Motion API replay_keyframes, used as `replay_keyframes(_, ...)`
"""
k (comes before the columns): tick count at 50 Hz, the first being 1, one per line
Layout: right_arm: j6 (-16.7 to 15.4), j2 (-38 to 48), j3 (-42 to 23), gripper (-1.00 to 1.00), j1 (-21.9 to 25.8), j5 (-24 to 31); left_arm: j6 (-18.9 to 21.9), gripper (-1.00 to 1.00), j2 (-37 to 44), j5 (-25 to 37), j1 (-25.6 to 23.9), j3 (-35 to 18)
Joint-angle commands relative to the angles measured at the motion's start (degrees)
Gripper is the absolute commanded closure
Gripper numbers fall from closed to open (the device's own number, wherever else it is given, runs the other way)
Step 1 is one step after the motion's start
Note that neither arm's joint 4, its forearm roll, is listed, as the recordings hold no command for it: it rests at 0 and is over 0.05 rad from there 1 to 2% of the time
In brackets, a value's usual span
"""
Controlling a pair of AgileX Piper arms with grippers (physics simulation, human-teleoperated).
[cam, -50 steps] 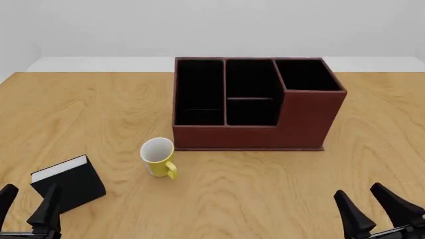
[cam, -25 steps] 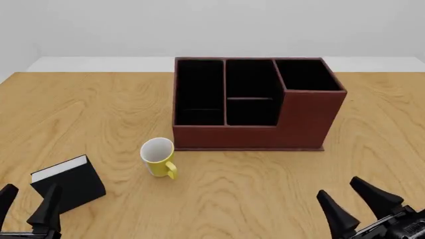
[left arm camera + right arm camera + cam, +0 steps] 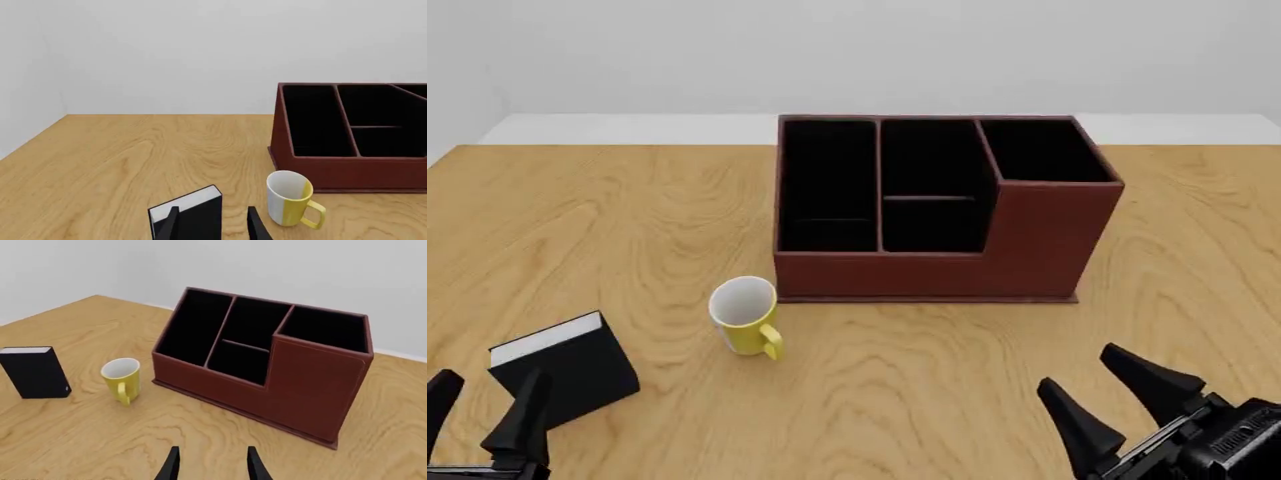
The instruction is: Pick up the yellow and white mug and place it to the right of the caddy.
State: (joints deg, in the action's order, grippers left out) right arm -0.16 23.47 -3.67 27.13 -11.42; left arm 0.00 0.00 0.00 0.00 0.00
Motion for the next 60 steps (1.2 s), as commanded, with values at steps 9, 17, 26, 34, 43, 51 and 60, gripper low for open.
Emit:
replay_keyframes(9, -0.97, 8.01, -0.50, -1.00, 3.57, -6.70, 0.00, -1.00, 0.00, 0.00, 0.00, 0.00)
replay_keyframes(17, -1.29, 13.97, -0.88, -1.00, 5.74, -11.86, 0.00, -1.00, 0.00, 0.00, 0.00, 0.00)
replay_keyframes(26, -1.41, 16.63, -1.52, -1.00, 6.80, -14.02, 0.00, -1.00, 0.00, 0.00, 0.00, 0.00)
replay_keyframes(34, -1.32, 19.64, -2.17, -1.00, 7.39, -16.32, 0.00, -1.00, 0.00, 0.00, 0.00, 0.00)
replay_keyframes(43, -1.12, 22.90, -2.44, -1.00, 7.99, -18.82, 0.00, -1.00, 0.00, 0.00, 0.00, 0.00)
replay_keyframes(51, -1.79, 26.12, -2.90, -1.00, 8.16, -21.57, 0.00, -1.00, 0.00, 0.00, 0.00, 0.00)
replay_keyframes(60, -2.08, 29.38, -3.90, -1.00, 9.23, -23.62, 0.00, -1.00, 0.00, 0.00, 0.00, 0.00)
